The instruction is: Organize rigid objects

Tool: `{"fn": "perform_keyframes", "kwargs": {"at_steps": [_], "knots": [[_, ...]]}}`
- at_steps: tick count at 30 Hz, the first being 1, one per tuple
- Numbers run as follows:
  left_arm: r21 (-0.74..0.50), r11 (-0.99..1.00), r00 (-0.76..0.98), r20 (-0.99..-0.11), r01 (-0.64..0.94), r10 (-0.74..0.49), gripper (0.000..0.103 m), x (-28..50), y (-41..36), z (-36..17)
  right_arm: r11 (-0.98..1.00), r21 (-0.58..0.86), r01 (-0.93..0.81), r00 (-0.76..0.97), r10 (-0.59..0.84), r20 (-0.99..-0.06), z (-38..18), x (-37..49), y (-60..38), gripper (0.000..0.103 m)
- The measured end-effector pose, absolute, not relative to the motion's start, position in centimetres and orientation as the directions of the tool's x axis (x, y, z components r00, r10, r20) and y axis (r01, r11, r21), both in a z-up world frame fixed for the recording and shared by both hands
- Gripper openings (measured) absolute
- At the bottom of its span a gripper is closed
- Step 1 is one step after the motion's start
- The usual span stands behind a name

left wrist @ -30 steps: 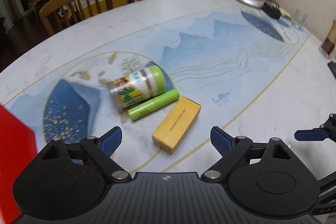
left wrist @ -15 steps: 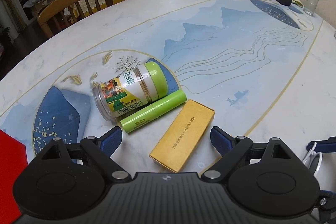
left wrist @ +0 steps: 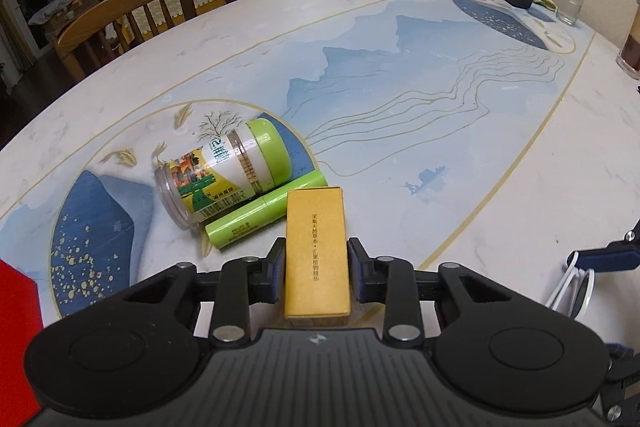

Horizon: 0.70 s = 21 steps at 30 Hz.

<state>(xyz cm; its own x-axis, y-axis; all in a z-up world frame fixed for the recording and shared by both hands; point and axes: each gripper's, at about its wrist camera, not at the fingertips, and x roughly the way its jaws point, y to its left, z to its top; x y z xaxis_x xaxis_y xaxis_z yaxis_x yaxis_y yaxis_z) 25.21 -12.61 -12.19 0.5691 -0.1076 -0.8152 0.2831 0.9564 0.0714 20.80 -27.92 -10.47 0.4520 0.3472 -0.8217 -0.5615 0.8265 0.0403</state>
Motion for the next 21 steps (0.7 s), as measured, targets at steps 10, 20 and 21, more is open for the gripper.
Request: {"fn": "perform_keyframes", "kwargs": {"at_steps": [10,20,21], "knots": [[0.019,0.968,0.564,-0.815,0.252,-0.131,0.029,22.8,-10.9,-10.0,0.855,0.059,-0.514,0.480,0.344,-0.807,-8.7,20.7,-28.8,0.056],[0.012,0.983,0.588,-0.803,0.181,-0.099,0.029,19.7,-7.3,-6.0,0.865,0.071,-0.497,0.516,0.360,-0.777,-4.8,20.2,-27.9,0.056],[0.009,0.985,0.592,-0.800,0.172,-0.096,0.029,19.4,-6.8,-5.5,0.863,0.072,-0.501,0.520,0.367,-0.771,-4.3,20.1,-27.6,0.056]]}}
